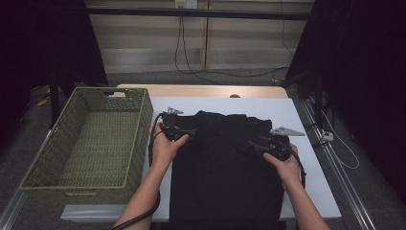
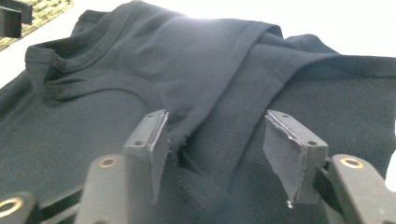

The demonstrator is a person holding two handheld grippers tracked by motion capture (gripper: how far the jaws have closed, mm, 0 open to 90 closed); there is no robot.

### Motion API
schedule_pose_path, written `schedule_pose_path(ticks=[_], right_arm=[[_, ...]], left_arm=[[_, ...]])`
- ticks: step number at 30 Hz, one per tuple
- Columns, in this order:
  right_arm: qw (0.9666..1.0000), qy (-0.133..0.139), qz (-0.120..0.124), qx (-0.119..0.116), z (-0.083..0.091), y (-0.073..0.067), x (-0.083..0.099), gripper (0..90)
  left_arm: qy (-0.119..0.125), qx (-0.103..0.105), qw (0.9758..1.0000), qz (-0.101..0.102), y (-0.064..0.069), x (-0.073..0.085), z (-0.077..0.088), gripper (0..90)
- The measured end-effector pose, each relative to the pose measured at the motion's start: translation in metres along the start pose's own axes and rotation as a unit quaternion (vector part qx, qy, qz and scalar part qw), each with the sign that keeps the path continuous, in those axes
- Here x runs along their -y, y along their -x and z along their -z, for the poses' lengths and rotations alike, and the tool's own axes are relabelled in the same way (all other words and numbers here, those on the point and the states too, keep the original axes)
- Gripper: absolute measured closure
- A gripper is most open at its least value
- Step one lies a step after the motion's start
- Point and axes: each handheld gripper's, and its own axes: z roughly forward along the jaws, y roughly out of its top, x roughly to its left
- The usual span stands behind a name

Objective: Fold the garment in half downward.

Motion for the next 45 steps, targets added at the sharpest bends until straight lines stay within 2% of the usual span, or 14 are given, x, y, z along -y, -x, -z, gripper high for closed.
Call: schedule_pose_path(ticks=[6, 7, 8, 10, 15, 22, 23, 26, 27, 29, 31, 35, 40, 45], right_arm=[[0.9995, -0.019, 0.013, -0.019, -0.004, -0.008, 0.006, 53.7], [0.9995, -0.020, 0.013, -0.022, -0.003, -0.009, 0.008, 56.2], [0.9994, -0.023, 0.012, -0.025, -0.003, -0.009, 0.009, 57.5], [0.9991, -0.022, 0.009, -0.034, 0.000, -0.011, 0.011, 62.5], [0.9985, -0.040, 0.027, -0.027, 0.003, -0.018, 0.016, 67.3], [0.9959, -0.059, 0.069, -0.009, 0.001, -0.027, 0.024, 64.0], [0.9957, -0.061, 0.069, -0.006, 0.002, -0.027, 0.025, 69.0], [0.9975, -0.050, 0.051, 0.003, 0.005, -0.022, 0.027, 84.4], [0.9987, -0.038, 0.035, -0.002, 0.007, -0.019, 0.027, 85.6], [0.9995, -0.022, 0.022, -0.007, 0.013, -0.016, 0.025, 86.0], [0.9996, -0.016, 0.017, -0.014, 0.016, -0.016, 0.023, 86.2], [0.9995, -0.003, 0.016, -0.028, 0.023, -0.017, 0.023, 86.5], [0.9976, 0.032, -0.018, -0.059, 0.037, -0.018, 0.020, 86.4], [0.9963, 0.045, -0.014, -0.072, 0.052, -0.023, 0.019, 86.4]], left_arm=[[0.003, 0.028, 0.9995, -0.011, 0.015, 0.004, -0.007, 31.5], [-0.010, 0.029, 0.9991, -0.028, 0.015, 0.005, -0.007, 33.9], [-0.005, 0.032, 0.9994, -0.013, 0.018, 0.007, -0.010, 36.2], [-0.011, 0.031, 0.9994, -0.012, 0.018, 0.011, -0.013, 40.1], [-0.021, 0.038, 0.9990, -0.011, 0.022, 0.022, -0.018, 54.6], [-0.034, 0.050, 0.9982, -0.007, 0.024, 0.035, -0.017, 75.5], [-0.034, 0.051, 0.9981, -0.004, 0.024, 0.036, -0.016, 78.7], [-0.041, 0.066, 0.9969, 0.011, 0.020, 0.036, -0.012, 84.0], [-0.038, 0.058, 0.9975, 0.011, 0.022, 0.035, -0.010, 84.3], [-0.038, 0.064, 0.9972, 0.006, 0.020, 0.035, -0.006, 84.8], [-0.038, 0.066, 0.9967, 0.029, 0.020, 0.035, -0.002, 85.1], [-0.023, 0.074, 0.9966, 0.028, 0.019, 0.031, 0.006, 85.2], [-0.011, 0.104, 0.9940, 0.032, 0.023, 0.029, 0.018, 85.2], [-0.007, 0.115, 0.9927, 0.035, 0.024, 0.031, 0.028, 85.2]])
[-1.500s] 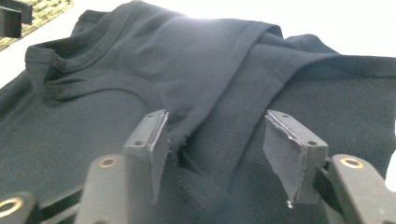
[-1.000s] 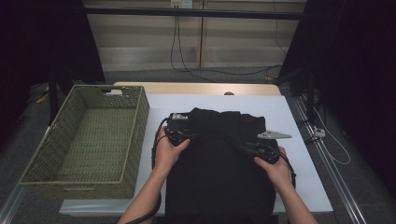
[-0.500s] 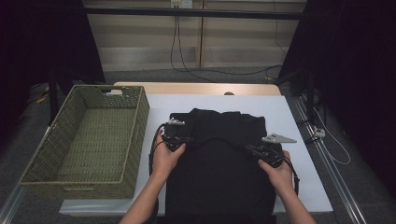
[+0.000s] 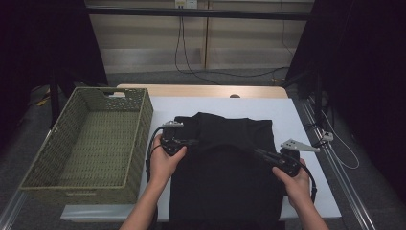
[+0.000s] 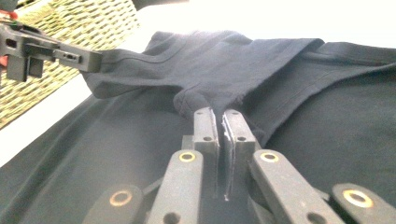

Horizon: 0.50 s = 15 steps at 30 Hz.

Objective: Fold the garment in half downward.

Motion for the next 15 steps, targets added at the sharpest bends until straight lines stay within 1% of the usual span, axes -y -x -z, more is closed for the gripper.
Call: schedule_pose_path(ticks=[1, 2, 3, 4, 5, 6, 7, 9, 10, 11, 12, 13, 14, 15], right_arm=[[1.0000, -0.001, 0.002, -0.002, 0.002, -0.001, 0.001, 86.4], [1.0000, -0.003, 0.003, 0.003, 0.004, -0.003, 0.002, 86.4], [1.0000, -0.006, 0.006, 0.002, 0.007, -0.004, 0.003, 86.3], [0.9999, -0.006, 0.008, 0.002, 0.009, -0.005, 0.004, 86.3], [0.9999, -0.008, 0.006, -0.001, 0.012, -0.005, 0.006, 86.3], [0.9999, -0.012, 0.007, -0.002, 0.013, -0.006, 0.008, 86.2], [0.9998, -0.018, 0.006, -0.003, 0.014, -0.007, 0.011, 86.3], [0.9993, -0.036, 0.007, -0.006, 0.014, -0.009, 0.018, 86.2], [0.9990, -0.044, 0.008, -0.011, 0.013, -0.010, 0.021, 86.1], [0.9986, -0.051, 0.008, -0.011, 0.013, -0.011, 0.022, 86.0], [0.9983, -0.055, 0.012, -0.012, 0.012, -0.012, 0.024, 85.8], [0.9982, -0.057, 0.012, -0.010, 0.011, -0.013, 0.024, 85.5], [0.9980, -0.061, 0.011, -0.009, 0.010, -0.013, 0.025, 85.5], [0.9979, -0.064, 0.012, -0.009, 0.010, -0.013, 0.025, 85.5]], left_arm=[[0.002, 0.000, 1.0000, 0.006, 0.001, 0.002, 0.001, 85.2], [0.002, 0.004, 0.9999, 0.009, 0.003, 0.003, 0.002, 85.2], [-0.002, 0.008, 1.0000, 0.004, 0.004, 0.005, 0.003, 85.2], [-0.005, 0.013, 0.9999, 0.003, 0.005, 0.009, 0.003, 85.2], [-0.008, 0.014, 0.9999, 0.005, 0.007, 0.012, 0.003, 85.2], [-0.012, 0.014, 0.9998, 0.004, 0.007, 0.016, 0.003, 85.1], [-0.021, 0.013, 0.9997, 0.003, 0.007, 0.020, 0.002, 85.0], [-0.028, 0.016, 0.9994, 0.013, 0.005, 0.028, 0.002, 84.9], [-0.030, 0.017, 0.9993, 0.016, 0.004, 0.030, 0.002, 84.9], [-0.032, 0.018, 0.9992, 0.013, 0.002, 0.032, 0.002, 84.9], [-0.033, 0.016, 0.9992, 0.015, 0.001, 0.034, 0.003, 84.6], [-0.032, 0.015, 0.9991, 0.023, 0.002, 0.036, 0.004, 84.3], [-0.033, 0.020, 0.9991, 0.018, 0.001, 0.037, 0.004, 84.3], [-0.033, 0.020, 0.9991, 0.018, 0.001, 0.037, 0.004, 84.2]])
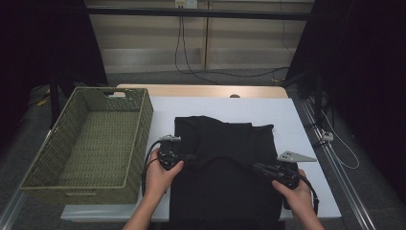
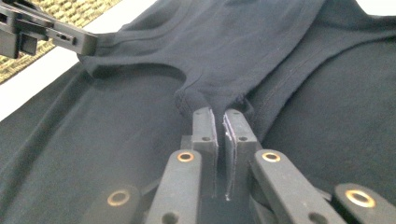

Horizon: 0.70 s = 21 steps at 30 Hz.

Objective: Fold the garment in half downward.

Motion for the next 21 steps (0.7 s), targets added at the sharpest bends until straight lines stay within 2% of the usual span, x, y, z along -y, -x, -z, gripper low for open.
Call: schedule_pose_path(ticks=[5, 6, 7, 9, 12, 14, 15, 20, 21], right_arm=[[0.9997, -0.025, 0.005, -0.004, -0.005, 0.000, 0.003, 85.0], [0.9997, -0.022, 0.009, -0.003, -0.005, 0.000, 0.003, 85.1], [0.9998, -0.021, 0.003, -0.004, -0.004, 0.000, 0.002, 85.1], [1.0000, -0.009, -0.002, -0.001, 0.000, -0.001, 0.000, 85.3], [0.9999, 0.013, -0.003, -0.005, 0.006, -0.001, -0.003, 85.3], [0.9999, 0.014, 0.000, -0.006, 0.011, -0.003, -0.002, 85.3], [0.9999, 0.010, 0.001, -0.009, 0.013, -0.004, 0.000, 85.3], [0.9998, 0.001, 0.010, -0.017, 0.021, -0.008, 0.009, 84.9], [0.9997, -0.008, 0.011, -0.018, 0.021, -0.009, 0.011, 84.5]], left_arm=[[-0.002, 0.008, 0.9999, 0.006, 0.004, 0.002, -0.002, 82.5], [0.003, 0.006, 0.9999, 0.010, 0.006, 0.001, -0.002, 82.7], [-0.004, 0.016, 0.9998, 0.010, 0.007, 0.001, -0.002, 83.0], [0.006, 0.014, 0.9999, 0.000, 0.008, -0.001, -0.001, 83.4], [0.010, 0.016, 0.9998, 0.000, 0.012, -0.004, 0.007, 83.7], [0.010, 0.018, 0.9998, -0.008, 0.014, -0.004, 0.009, 83.7], [0.011, 0.018, 0.9998, -0.004, 0.015, -0.003, 0.011, 83.7], [-0.012, 0.023, 0.9997, -0.001, 0.017, 0.010, 0.013, 83.7], [-0.016, 0.022, 0.9996, 0.002, 0.017, 0.012, 0.013, 83.8]])
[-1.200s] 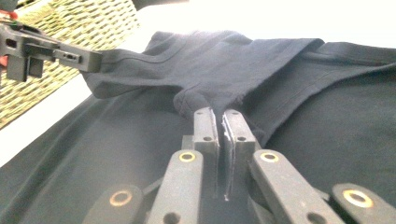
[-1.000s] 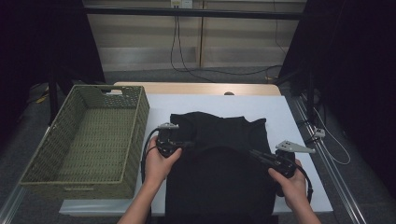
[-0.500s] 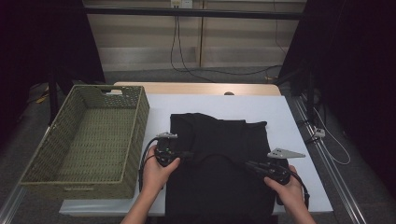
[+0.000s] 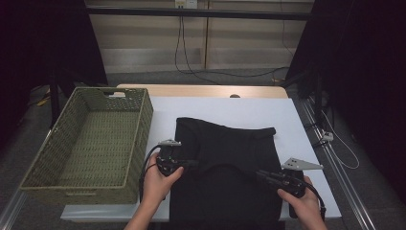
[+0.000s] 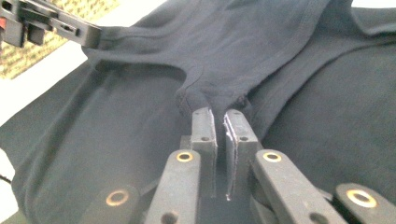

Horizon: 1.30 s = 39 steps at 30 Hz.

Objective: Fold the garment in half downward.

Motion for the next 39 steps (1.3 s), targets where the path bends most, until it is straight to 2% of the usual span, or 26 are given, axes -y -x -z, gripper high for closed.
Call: schedule_pose_path(ticks=[1, 2, 3, 4, 5, 6, 7, 9, 11, 14, 18, 21, 23, 25, 26, 27, 29, 30, 31, 32, 33, 35, 37, 38, 39], right_arm=[[1.0000, -0.005, -0.001, 0.002, 0.000, -0.001, 0.001, 83.6], [1.0000, -0.010, 0.001, 0.000, -0.002, -0.001, 0.002, 80.5], [0.9999, -0.015, 0.004, 0.000, -0.003, -0.001, 0.002, 75.4], [0.9998, -0.016, 0.010, 0.003, -0.004, -0.001, 0.002, 64.5], [0.9998, -0.019, 0.007, 0.007, -0.006, -0.001, 0.002, 56.9], [0.9996, -0.023, 0.002, 0.014, -0.006, -0.002, 0.001, 53.7], [0.9997, -0.018, 0.008, 0.017, -0.007, -0.001, 0.000, 51.6], [0.9996, -0.011, 0.001, 0.027, -0.006, -0.001, -0.003, 46.2], [0.9991, 0.000, 0.007, 0.042, -0.008, 0.001, -0.006, 46.2], [0.9983, 0.003, 0.006, 0.058, -0.013, 0.005, -0.010, 47.0], [0.9980, 0.001, -0.001, 0.062, -0.024, 0.007, -0.018, 51.0], [0.9986, -0.003, -0.003, 0.052, -0.034, 0.006, -0.021, 56.8], [0.9987, -0.016, -0.006, 0.048, -0.040, 0.004, -0.020, 57.4], [0.9986, -0.031, -0.008, 0.042, -0.044, 0.003, -0.019, 58.6], [0.9985, -0.034, -0.002, 0.044, -0.046, 0.002, -0.018, 59.2], [0.9983, -0.037, -0.001, 0.046, -0.046, 0.002, -0.018, 62.5], [0.9982, -0.044, 0.002, 0.041, -0.048, 0.002, -0.017, 80.8], [0.9982, -0.044, 0.002, 0.041, -0.048, 0.002, -0.017, 80.8], [0.9983, -0.047, -0.001, 0.036, -0.048, 0.004, -0.016, 86.8], [0.9980, -0.049, 0.001, 0.041, -0.047, 0.008, -0.016, 88.2], [0.9979, -0.050, -0.002, 0.041, -0.046, 0.009, -0.016, 88.2], [0.9986, -0.043, -0.012, 0.027, -0.040, 0.012, -0.017, 88.2], [0.9992, -0.034, -0.004, 0.023, -0.035, 0.013, -0.018, 87.8], [0.9993, -0.031, -0.007, 0.021, -0.032, 0.013, -0.019, 86.5], [0.9996, -0.022, -0.006, 0.019, -0.030, 0.014, -0.020, 79.3]], left_arm=[[0.003, 0.001, 1.0000, -0.001, 0.001, 0.003, 0.000, 83.7], [-0.005, 0.002, 1.0000, -0.002, 0.002, 0.005, 0.000, 83.4], [-0.009, 0.003, 1.0000, -0.003, 0.002, 0.007, 0.000, 82.3], [-0.012, 0.009, 0.9999, -0.002, 0.001, 0.007, 0.000, 78.8], [-0.009, 0.003, 1.0000, -0.002, 0.002, 0.008, -0.001, 75.4], [-0.003, -0.006, 1.0000, -0.004, 0.001, 0.007, -0.001, 72.4], [-0.002, -0.010, 0.9999, -0.003, 0.000, 0.007, -0.001, 68.5], [0.011, -0.024, 0.9996, -0.005, -0.002, 0.005, 0.000, 56.1], [0.017, -0.029, 0.9994, -0.002, -0.003, 0.003, 0.000, 51.3], [0.025, -0.041, 0.9988, -0.009, -0.005, -0.001, -0.001, 43.8], [0.035, -0.057, 0.9976, -0.017, -0.008, -0.006, -0.003, 38.9], [0.035, -0.060, 0.9975, -0.013, -0.010, -0.008, -0.005, 38.1], [0.032, -0.071, 0.9968, -0.016, -0.011, -0.008, -0.007, 35.7], [0.032, -0.069, 0.9970, -0.016, -0.012, -0.008, -0.008, 34.4], [0.032, -0.070, 0.9970, -0.006, -0.011, -0.007, -0.008, 34.3], [0.034, -0.076, 0.9965, -0.013, -0.012, -0.008, -0.008, 33.9], [0.035, -0.082, 0.9959, -0.015, -0.013, -0.009, -0.007, 31.8], [0.035, -0.082, 0.9959, -0.015, -0.013, -0.009, -0.007, 29.5], [0.037, -0.086, 0.9955, -0.015, -0.013, -0.010, -0.007, 29.5], [0.039, -0.093, 0.9947, -0.016, -0.014, -0.012, -0.007, 25.7], [0.039, -0.097, 0.9943, -0.016, -0.015, -0.014, -0.007, 24.3], [0.042, -0.103, 0.9937, -0.016, -0.018, -0.019, -0.008, 21.5], [0.046, -0.107, 0.9931, -0.014, -0.021, -0.024, -0.009, 19.5], [0.045, -0.110, 0.9928, -0.015, -0.024, -0.027, -0.010, 19.2], [0.049, -0.113, 0.9924, -0.010, -0.027, -0.031, -0.010, 19.1]])
